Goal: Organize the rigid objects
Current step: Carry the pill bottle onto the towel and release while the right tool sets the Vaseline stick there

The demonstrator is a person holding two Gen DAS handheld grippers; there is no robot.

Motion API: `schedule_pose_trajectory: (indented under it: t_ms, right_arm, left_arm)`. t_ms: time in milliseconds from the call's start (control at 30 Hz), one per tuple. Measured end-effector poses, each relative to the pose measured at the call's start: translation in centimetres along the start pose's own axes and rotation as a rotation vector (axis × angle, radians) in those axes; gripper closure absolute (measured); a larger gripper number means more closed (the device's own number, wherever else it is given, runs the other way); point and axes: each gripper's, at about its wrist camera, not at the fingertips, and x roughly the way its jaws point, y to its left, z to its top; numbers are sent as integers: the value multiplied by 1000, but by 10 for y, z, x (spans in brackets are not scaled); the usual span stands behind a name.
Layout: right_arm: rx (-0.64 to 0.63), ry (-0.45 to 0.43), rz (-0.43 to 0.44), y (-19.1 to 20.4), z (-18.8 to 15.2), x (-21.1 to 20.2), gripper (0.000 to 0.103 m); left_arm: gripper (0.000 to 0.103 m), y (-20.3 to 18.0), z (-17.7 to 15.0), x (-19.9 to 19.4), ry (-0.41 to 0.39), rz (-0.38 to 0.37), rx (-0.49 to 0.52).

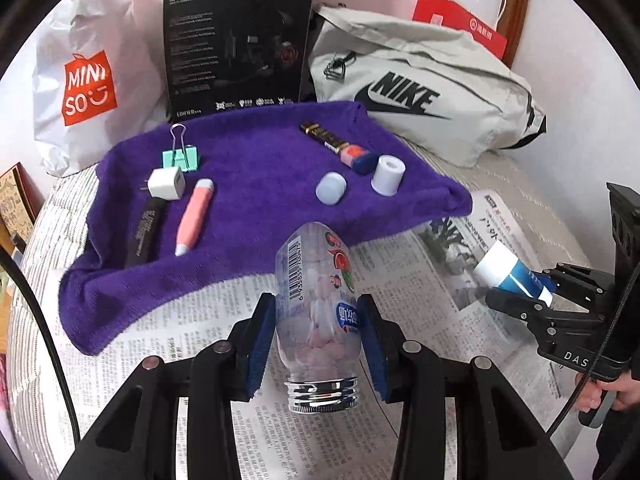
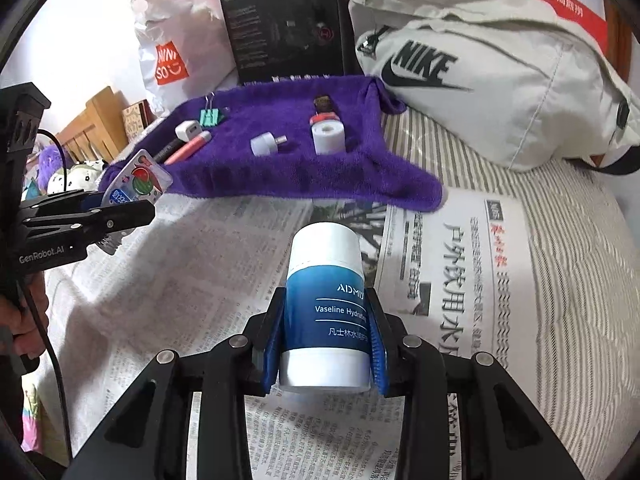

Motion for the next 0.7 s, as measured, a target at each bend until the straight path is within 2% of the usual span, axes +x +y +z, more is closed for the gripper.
schedule_pose_trajectory:
  t_ms: [333,700]
  right_arm:
    - [-76,-41,22,9,40,-7,67]
    - [-113,-61,53,21,114,28,67]
  left_arm:
    - [64,29,25,-12,-39,13,-45]
    - [64,63,61,12,-33,1,-117]
